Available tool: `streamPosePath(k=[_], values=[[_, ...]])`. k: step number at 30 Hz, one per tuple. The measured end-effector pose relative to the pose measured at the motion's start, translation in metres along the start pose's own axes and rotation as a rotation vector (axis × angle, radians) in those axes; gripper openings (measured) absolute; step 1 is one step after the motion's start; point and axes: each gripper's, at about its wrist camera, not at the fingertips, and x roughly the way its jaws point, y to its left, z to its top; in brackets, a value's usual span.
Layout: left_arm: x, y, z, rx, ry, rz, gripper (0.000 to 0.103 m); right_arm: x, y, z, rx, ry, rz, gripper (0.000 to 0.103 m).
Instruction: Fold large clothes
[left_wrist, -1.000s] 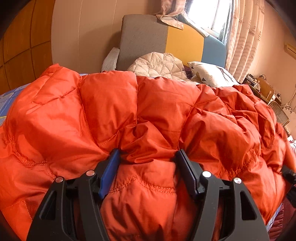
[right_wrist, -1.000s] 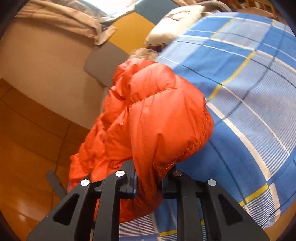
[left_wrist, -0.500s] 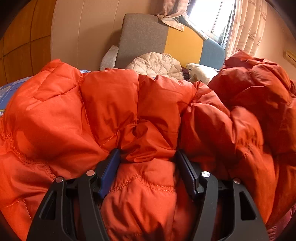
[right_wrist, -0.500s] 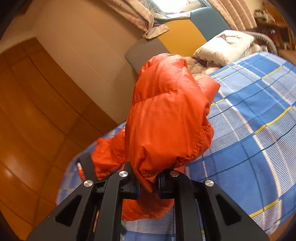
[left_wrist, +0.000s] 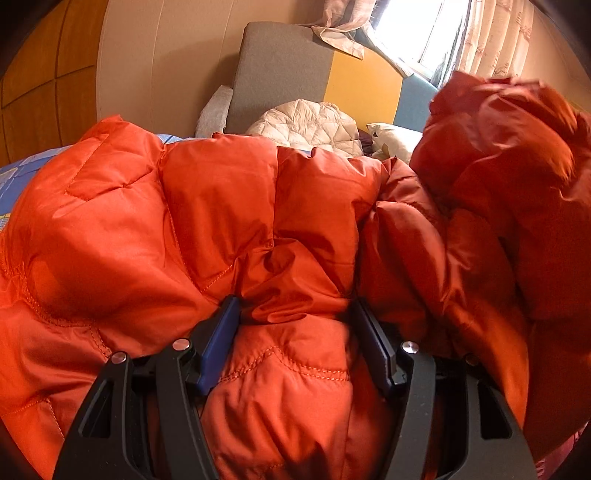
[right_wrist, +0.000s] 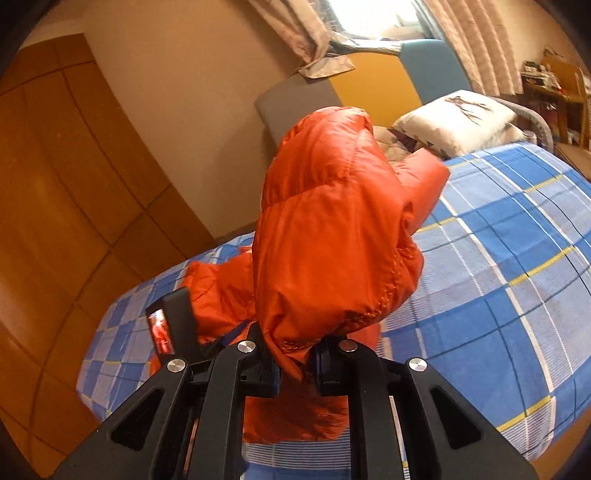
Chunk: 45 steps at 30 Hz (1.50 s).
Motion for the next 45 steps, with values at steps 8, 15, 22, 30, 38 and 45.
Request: streamPosePath(k=[8, 15, 22, 30, 38, 45], values=[[-0.004, 0.008, 0.002, -0.040, 0.011, -0.044, 0.058, 0.008, 0.033, -0.006, -0.068, 0.011, 0.055, 0.013], [-0.015, 0.025, 0.003, -0.101, 0.022, -0.108, 0.050, 0.018, 0.068, -0.015, -0.136, 0.027, 0.100, 0.013], [-0.068, 0.066, -0.003, -0.176, -0.037, -0.166, 0.044, 0.024, 0.084, -0.027, -0.182, 0.049, 0.091, 0.013], [-0.146, 0.163, -0.017, -0.296, -0.177, -0.013, 0.044, 0.021, 0.096, -0.031, -0.235, 0.041, 0.066, 0.012], [-0.113, 0.201, -0.058, -0.412, -0.056, -0.044, 0.038, 0.026, 0.123, -0.044, -0.332, 0.069, 0.110, 0.011], [-0.097, 0.199, -0.067, -0.455, -0.044, -0.110, 0.036, 0.038, 0.148, -0.065, -0.417, 0.132, 0.165, 0.011]])
